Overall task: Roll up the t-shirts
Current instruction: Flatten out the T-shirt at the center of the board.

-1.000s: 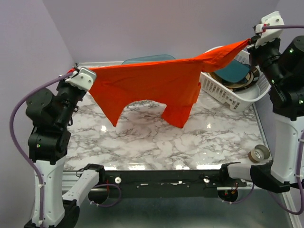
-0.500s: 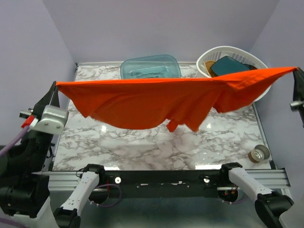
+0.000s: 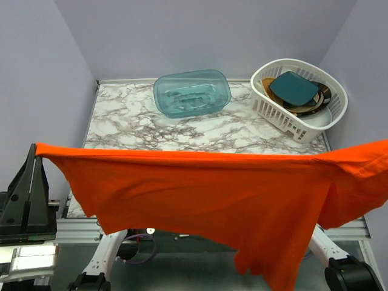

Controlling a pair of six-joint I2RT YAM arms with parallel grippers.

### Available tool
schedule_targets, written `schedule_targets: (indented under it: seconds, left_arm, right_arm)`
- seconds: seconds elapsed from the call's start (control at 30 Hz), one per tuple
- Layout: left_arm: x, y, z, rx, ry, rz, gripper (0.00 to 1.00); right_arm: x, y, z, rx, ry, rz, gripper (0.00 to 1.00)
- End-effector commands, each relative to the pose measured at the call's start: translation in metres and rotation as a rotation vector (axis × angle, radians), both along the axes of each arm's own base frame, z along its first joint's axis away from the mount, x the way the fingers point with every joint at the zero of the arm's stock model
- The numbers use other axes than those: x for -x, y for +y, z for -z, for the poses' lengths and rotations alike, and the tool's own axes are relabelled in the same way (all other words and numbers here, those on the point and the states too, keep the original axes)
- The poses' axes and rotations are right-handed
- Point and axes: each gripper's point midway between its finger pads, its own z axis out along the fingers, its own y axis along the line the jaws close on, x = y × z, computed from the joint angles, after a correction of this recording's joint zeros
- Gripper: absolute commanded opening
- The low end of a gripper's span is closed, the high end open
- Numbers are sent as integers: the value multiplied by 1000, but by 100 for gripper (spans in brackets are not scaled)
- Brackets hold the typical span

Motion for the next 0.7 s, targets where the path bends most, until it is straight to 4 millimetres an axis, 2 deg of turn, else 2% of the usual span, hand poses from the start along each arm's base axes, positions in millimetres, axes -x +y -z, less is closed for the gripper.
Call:
schedule_targets:
  seconds: [0.0,0.03,0.07,0.13,0.17,0.2,0.23,0.27,0.3,0.33,0.37,0.4,0.43,0.47,0.5,0.57,0.6,0.67]
  left_arm:
    - [-50,-16,46,-66,183,56,0]
    - [-65,-19,67,-77,262,67,0]
    - [-97,-20,105,-108,382,67,0]
    - [-123,-26,164,-158,570,104,0]
    - [-147,-28,214,-192,708,122,0]
    - [-154,-34,243,-223,781,162,0]
    - [-162,-36,269,-228,850,180,0]
    - [-176,-38,318,-221,974,206,0]
    - [-185,-38,342,-232,1029,220,0]
    - [-195,-40,358,-242,1049,233,0]
    - [-203,-39,397,-241,1136,240,0]
    - [-214,-39,419,-260,1187,246,0]
    - [-225,-38,429,-282,1185,244,0]
    - [-229,-37,454,-297,1234,251,0]
    - [-239,-36,475,-308,1298,258,0]
    - [-257,-32,494,-344,1320,242,0]
    - [-266,-31,515,-347,1394,247,0]
    - [-288,-24,523,-349,1420,207,0]
  right_arm:
    - [-38,12,20,36,49,-14,1]
    - [-55,15,30,54,86,-13,1]
    - [-100,24,66,98,212,-23,1]
    - [-134,32,110,182,330,-22,0]
    - [-155,39,137,225,407,-42,1]
    - [-190,44,186,268,539,-46,1]
    - [-207,47,220,294,641,-59,1]
    - [-224,51,248,316,714,-79,0]
    - [-246,54,299,338,843,-95,0]
    - [-256,58,321,357,892,-114,0]
    - [-272,63,347,369,958,-139,1]
    - [-283,66,372,368,1014,-157,0]
    - [-296,70,395,368,1047,-169,1]
    - [-307,74,413,372,1091,-188,1]
    - [-325,77,443,364,1178,-204,1]
    - [-346,89,467,370,1230,-255,1]
    - [-360,92,501,389,1318,-278,1]
    - [-382,100,516,429,1339,-279,1]
